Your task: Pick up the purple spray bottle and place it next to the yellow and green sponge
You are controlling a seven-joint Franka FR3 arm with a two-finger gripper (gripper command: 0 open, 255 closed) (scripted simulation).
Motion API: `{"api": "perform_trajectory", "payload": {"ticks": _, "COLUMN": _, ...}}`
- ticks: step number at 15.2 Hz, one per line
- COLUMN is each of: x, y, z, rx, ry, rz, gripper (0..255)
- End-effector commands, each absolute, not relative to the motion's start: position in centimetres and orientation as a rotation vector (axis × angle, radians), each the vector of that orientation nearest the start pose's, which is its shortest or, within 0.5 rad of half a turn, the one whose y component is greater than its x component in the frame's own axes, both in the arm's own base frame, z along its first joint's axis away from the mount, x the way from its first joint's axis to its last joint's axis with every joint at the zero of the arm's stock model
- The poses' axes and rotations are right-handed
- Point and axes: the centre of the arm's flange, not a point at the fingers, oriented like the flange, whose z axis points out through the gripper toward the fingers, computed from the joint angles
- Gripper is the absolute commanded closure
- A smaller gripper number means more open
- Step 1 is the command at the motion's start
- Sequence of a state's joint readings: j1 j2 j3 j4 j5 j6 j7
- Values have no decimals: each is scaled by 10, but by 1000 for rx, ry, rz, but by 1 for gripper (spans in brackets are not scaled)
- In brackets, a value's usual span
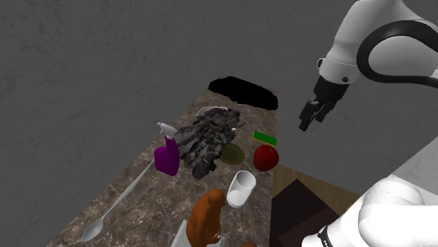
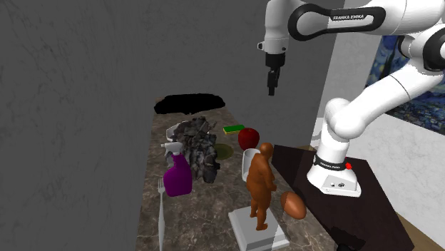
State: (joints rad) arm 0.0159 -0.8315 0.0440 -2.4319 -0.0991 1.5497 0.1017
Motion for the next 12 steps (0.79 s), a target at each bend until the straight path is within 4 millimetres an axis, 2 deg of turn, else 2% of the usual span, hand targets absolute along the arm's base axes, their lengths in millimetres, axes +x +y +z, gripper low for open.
{"api": "perform_trajectory", "payload": {"ticks": 1, "x": 291, "y": 10, "z": 567, "rx": -3275, "ry": 93, "rz": 68, "gripper": 0}}
{"api": "perform_trajectory", "payload": {"ticks": 12, "x": 387, "y": 92, "z": 525, "rx": -3232, "ry": -163, "rz": -25, "gripper": 0}}
